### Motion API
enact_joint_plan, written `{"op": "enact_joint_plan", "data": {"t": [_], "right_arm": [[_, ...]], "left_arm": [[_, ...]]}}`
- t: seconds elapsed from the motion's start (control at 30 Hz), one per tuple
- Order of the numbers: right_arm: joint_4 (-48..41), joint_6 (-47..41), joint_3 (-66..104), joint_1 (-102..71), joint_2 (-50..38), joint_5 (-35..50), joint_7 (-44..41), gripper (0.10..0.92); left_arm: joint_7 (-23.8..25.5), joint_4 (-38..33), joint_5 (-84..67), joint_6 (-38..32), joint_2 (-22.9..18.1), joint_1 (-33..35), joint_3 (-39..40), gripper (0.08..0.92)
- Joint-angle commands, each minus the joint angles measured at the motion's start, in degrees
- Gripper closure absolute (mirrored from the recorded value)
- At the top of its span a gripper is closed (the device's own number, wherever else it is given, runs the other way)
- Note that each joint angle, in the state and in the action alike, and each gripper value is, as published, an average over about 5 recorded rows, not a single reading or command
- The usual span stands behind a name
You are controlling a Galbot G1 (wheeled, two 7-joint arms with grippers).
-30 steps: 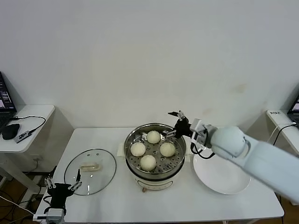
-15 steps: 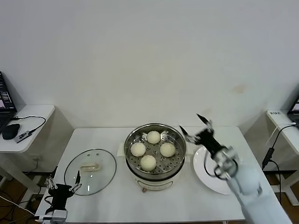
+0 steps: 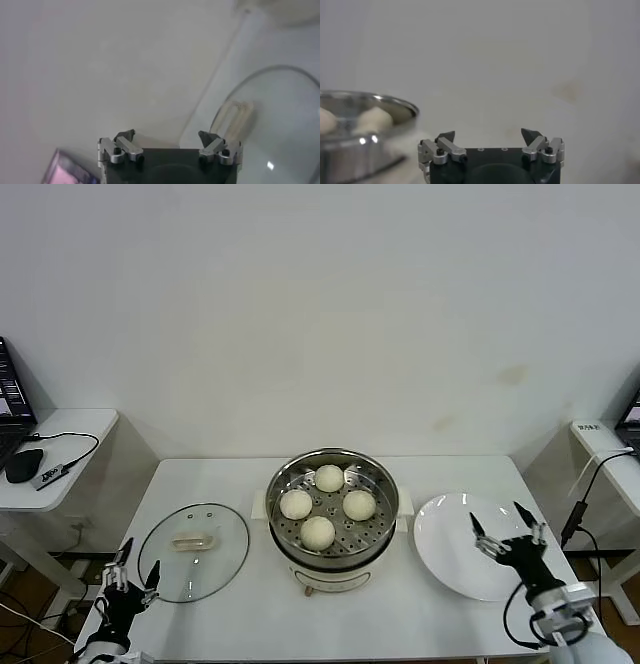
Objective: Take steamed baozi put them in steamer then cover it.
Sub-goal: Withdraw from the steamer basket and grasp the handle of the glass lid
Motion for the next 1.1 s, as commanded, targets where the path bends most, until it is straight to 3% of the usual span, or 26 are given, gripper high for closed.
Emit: {"op": "enact_joint_plan", "data": {"t": [0.03, 0.4, 1.1], "right_arm": [[3.5, -1.2, 9.5, -5.6, 5.6, 0.9, -0.4, 0.203], [4.1, -0.8, 11.0, -6.1, 7.3, 0.7, 0.6, 0.203], [4.3, -0.6, 10.4, -6.7, 9.1, -1.0, 0.4, 0.203]], "left_arm": [[-0.3, 9.2, 19.5, -0.9, 2.8, -9.7, 5.3, 0.177], [0.5, 15.3, 19.1, -0.5, 2.7, -18.2, 11.2, 0.177], [1.0, 24.2, 16.9, -0.5, 3.6, -25.5, 13.8, 0.177]]}}
